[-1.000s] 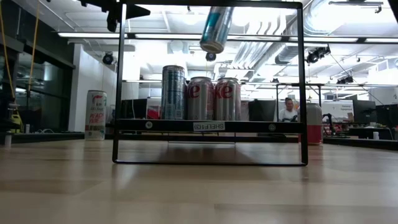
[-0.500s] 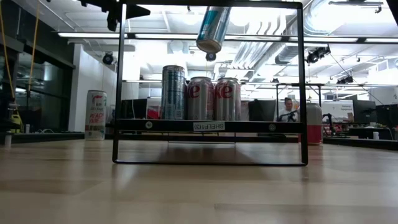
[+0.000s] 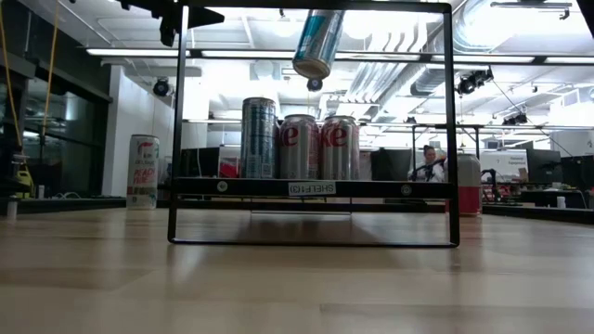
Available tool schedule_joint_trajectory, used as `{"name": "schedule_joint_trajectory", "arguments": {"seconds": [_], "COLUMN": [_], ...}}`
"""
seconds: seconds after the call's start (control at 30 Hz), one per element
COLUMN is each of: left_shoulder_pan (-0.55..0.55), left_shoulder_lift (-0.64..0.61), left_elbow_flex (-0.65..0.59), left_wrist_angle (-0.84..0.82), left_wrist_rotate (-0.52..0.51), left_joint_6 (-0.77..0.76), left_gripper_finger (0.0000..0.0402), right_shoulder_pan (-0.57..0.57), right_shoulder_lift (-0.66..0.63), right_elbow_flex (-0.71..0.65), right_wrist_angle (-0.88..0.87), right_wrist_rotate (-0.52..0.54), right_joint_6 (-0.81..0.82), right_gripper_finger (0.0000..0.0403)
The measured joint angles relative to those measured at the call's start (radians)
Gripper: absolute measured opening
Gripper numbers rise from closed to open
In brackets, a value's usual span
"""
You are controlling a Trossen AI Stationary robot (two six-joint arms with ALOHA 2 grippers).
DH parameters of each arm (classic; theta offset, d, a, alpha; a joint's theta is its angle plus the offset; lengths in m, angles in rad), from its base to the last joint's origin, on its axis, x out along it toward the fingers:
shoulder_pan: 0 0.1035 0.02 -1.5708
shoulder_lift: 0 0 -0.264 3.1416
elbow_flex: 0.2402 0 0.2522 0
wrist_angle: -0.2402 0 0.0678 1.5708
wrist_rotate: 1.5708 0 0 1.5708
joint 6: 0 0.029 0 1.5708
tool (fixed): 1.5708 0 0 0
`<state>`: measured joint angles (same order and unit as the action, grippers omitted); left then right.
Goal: Place canned beverage on shelf
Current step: Put the top blue soda can on the shelf aligned with the other blue soda can
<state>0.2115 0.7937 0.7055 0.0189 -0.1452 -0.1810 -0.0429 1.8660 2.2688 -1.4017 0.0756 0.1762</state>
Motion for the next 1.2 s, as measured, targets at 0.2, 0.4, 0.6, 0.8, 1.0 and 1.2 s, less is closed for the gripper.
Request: {"name": "schedule_joint_trajectory", "arguments": {"seconds": [0.2, 0.4, 0.6, 0.8, 1.0, 1.2], "left_shoulder_pan": [0.000, 0.000, 0.000, 0.000, 0.000, 0.000], "left_shoulder_lift": [0.000, 0.000, 0.000, 0.000, 0.021, 0.054], "left_elbow_flex": [0.000, 0.000, 0.000, 0.000, 0.001, 0.001], "left_wrist_angle": [0.000, 0.000, 0.000, 0.000, -0.002, -0.001], "left_wrist_rotate": [0.000, 0.000, 0.000, 0.000, 0.000, 0.002], "left_joint_6": [0.000, 0.000, 0.000, 0.000, -0.022, -0.051], "left_gripper_finger": [0.0107, 0.0107, 0.0107, 0.0107, 0.0107, 0.0107], "right_shoulder_pan": [0.000, 0.000, 0.000, 0.000, 0.013, 0.019], "right_shoulder_lift": [0.000, 0.000, 0.000, 0.016, 0.111, 0.188], "right_elbow_flex": [0.000, -0.001, -0.001, -0.001, -0.002, -0.002], "right_wrist_angle": [0.000, 0.000, 0.000, -0.005, -0.001, 0.032], "right_wrist_rotate": [-0.001, -0.001, 0.000, 0.025, 0.053, 0.141], "right_joint_6": [-0.009, -0.026, -0.048, -0.086, -0.191, -0.230], "right_gripper_finger": [0.0219, 0.0219, 0.0219, 0.0219, 0.0219, 0.0219]}}
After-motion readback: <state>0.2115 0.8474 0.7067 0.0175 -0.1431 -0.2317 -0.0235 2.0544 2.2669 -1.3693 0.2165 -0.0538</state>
